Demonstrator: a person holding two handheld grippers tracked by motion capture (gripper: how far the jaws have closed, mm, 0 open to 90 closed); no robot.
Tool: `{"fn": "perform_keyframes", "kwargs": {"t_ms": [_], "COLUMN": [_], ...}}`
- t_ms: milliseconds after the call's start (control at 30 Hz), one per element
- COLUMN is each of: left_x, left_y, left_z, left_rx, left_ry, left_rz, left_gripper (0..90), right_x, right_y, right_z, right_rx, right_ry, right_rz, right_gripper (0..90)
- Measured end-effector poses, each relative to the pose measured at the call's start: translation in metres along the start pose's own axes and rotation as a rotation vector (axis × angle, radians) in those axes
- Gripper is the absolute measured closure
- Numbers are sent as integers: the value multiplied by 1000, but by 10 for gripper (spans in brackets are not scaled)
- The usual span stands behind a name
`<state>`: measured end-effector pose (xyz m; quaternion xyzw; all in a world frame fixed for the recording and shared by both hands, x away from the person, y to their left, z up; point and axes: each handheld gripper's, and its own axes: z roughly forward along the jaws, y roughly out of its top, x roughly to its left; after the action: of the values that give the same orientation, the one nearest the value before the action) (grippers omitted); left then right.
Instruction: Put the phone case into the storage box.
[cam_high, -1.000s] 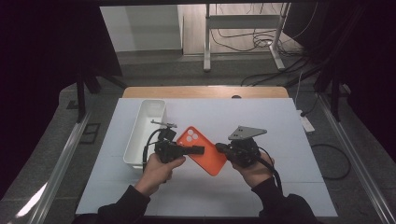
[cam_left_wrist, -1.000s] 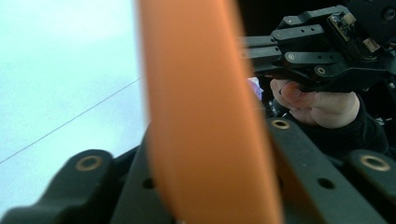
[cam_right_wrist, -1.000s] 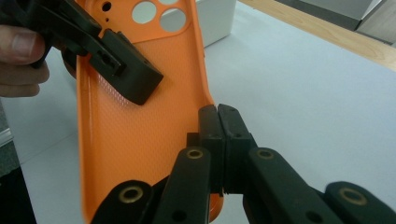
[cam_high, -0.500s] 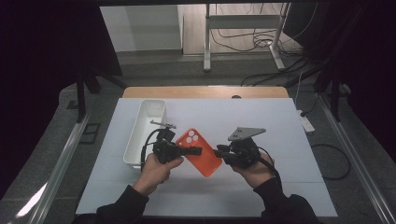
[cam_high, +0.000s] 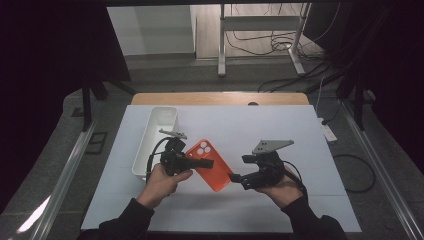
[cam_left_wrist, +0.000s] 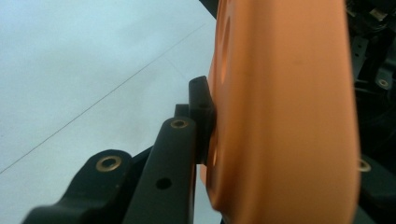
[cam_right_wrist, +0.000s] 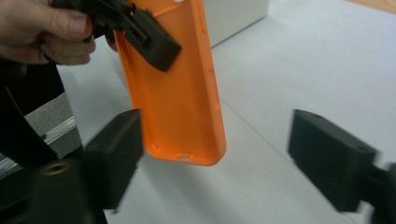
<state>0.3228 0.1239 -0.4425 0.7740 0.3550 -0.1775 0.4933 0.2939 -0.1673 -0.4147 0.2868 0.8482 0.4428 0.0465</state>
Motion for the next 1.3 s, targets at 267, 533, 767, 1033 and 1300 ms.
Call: {"fn": "perform_keyframes", "kwargs": {"t_ms": [267,533,767,1033,1300], "left_x": [-2,-4,-10,-14,-18], "left_y": [0,0,1,3,4], "left_z": [1,2,5,7,8], "left_rx": [43,67,80,86,85], "left_ry": [-6,-25,-64,-94,-107], "left_rz": [55,98,145,174,197], "left_gripper": [842,842,842,842,841], "right_x": [-4,-4,3,11,16], "right_y": [-10,-10,-9,-8,-7], "right_z": [4,8,14,25,34], "right_rx": [3,18,24,72,114], "right_ry": [5,50,112,136,167], "right_rz": [-4,-13,-11,-15,-15], "right_gripper": [0,0,0,0,79]}}
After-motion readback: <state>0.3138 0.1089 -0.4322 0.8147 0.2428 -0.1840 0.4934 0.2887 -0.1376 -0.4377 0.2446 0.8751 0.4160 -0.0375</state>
